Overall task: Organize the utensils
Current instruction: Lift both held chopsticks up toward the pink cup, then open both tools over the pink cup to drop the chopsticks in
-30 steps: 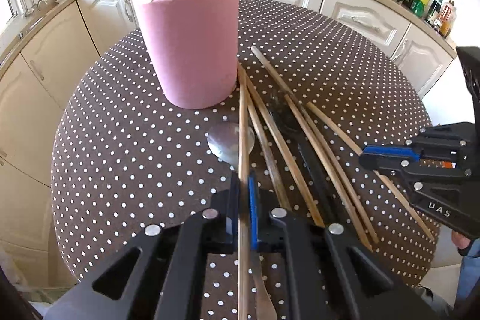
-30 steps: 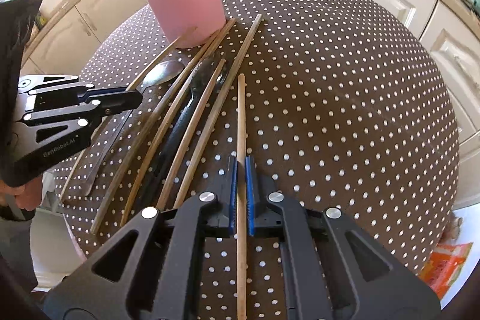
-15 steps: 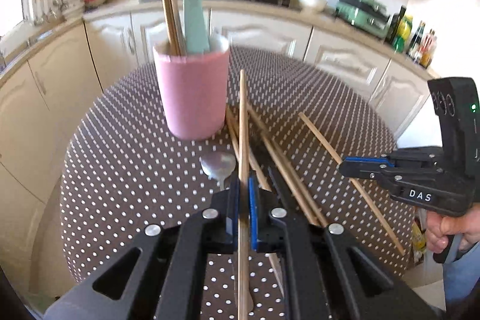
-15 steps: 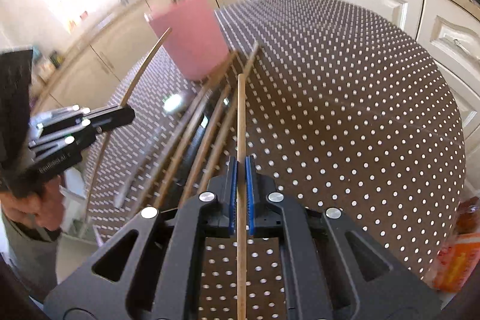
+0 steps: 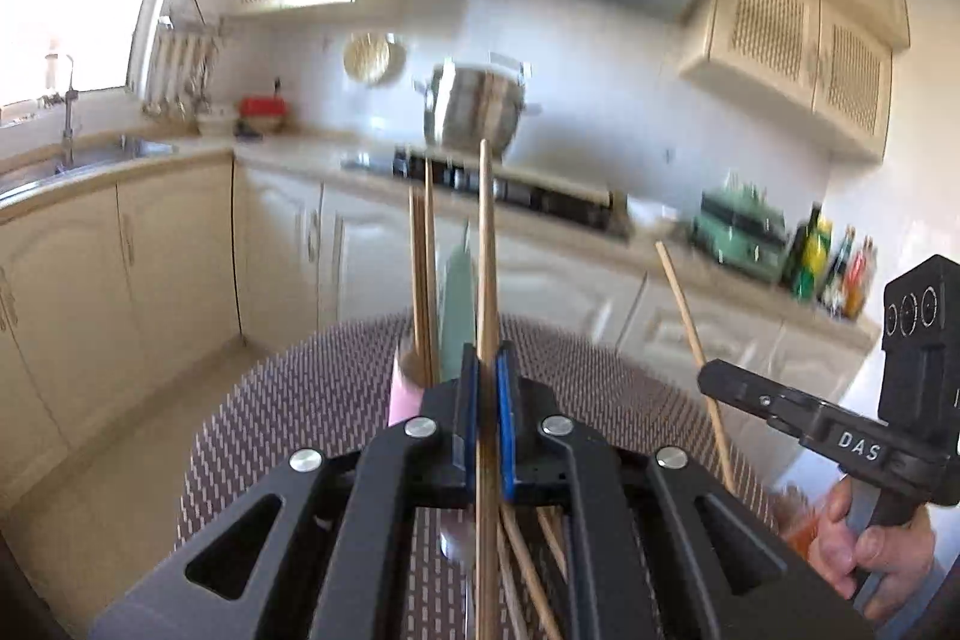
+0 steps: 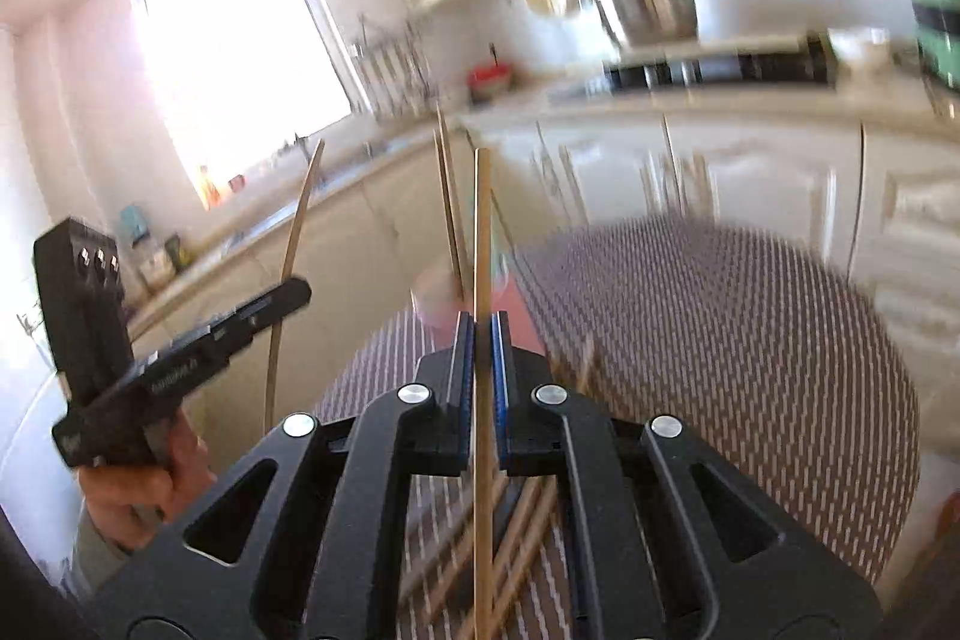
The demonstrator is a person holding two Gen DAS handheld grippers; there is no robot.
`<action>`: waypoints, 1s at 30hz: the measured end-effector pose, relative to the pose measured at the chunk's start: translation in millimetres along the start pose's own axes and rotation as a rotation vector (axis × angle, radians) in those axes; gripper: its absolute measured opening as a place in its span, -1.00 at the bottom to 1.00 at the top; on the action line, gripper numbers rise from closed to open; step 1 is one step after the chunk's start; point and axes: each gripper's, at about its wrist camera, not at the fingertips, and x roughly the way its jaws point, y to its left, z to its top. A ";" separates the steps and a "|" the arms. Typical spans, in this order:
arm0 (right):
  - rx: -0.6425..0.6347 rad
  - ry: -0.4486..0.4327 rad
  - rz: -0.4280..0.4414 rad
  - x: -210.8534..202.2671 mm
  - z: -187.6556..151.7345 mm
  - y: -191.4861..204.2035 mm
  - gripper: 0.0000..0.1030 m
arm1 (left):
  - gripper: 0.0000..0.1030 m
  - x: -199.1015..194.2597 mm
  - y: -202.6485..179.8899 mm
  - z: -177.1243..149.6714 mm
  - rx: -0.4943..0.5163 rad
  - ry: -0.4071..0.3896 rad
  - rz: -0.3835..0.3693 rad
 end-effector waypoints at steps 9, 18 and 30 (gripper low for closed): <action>-0.028 -0.243 -0.016 58.5 76.3 26.2 -0.88 | -0.89 47.4 -2.6 77.4 -0.019 -0.221 -0.014; 0.025 -0.276 -0.023 113.0 79.0 10.7 -0.88 | -0.89 100.0 8.2 89.3 -0.054 -0.303 -0.012; 0.026 -0.202 -0.045 147.2 54.8 -4.2 -0.87 | -0.89 141.3 21.5 55.9 -0.072 -0.253 0.012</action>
